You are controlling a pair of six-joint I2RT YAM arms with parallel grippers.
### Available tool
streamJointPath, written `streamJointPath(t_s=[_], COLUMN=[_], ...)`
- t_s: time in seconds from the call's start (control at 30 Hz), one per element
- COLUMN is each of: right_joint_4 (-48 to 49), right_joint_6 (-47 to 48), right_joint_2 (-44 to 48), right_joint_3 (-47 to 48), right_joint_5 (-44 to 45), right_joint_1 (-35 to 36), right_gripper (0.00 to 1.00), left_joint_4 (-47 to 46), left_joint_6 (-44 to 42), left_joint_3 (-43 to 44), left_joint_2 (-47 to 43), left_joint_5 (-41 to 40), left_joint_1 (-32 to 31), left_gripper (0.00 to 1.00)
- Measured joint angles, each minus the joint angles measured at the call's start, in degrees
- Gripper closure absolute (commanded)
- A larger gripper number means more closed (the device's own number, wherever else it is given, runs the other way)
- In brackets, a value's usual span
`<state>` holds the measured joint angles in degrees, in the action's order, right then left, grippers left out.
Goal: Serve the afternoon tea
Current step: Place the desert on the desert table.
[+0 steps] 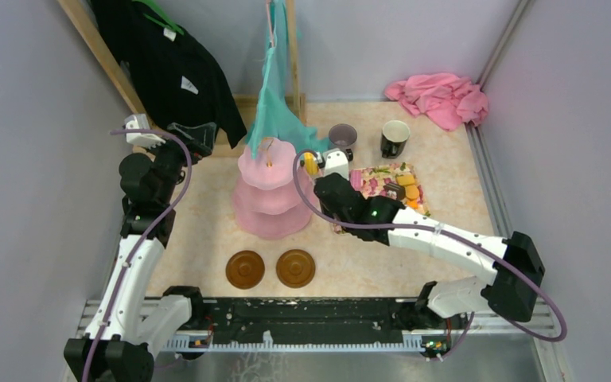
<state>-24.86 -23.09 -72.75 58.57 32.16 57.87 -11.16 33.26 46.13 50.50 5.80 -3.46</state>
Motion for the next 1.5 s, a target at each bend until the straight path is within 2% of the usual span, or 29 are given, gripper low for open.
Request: streamJointPath(t_s=[0.9,1.17,1.33,1.5], right_joint_4=[0.2,0.8,0.8,1.2], right_joint_6=[0.0,0.0,0.0,0.0], right_joint_2=[-8.9,-10.8,-11.3,-11.3], right_joint_3=[6.8,7.2,7.8,8.0], right_joint_5=[-3.0,-3.5,-3.6,-3.6], right_joint_1=[2.1,2.1,2.1,2.1], right_gripper=[1.0,0.94,0.81,0.74], left_joint_4=[-0.3,-0.4,-0.4,-0.4], left_joint_6=[0.2,0.2,0.2,0.2], left_joint_3=[0.0,0.0,0.0,0.0], left_joint_2=[0.0,0.2,0.2,0.2], left_joint_5=[0.3,0.5,0.5,0.5], left_joint_1=[0.0,0.0,0.0,0.0], left_gripper=[0.01,0.01,0.01,0.01])
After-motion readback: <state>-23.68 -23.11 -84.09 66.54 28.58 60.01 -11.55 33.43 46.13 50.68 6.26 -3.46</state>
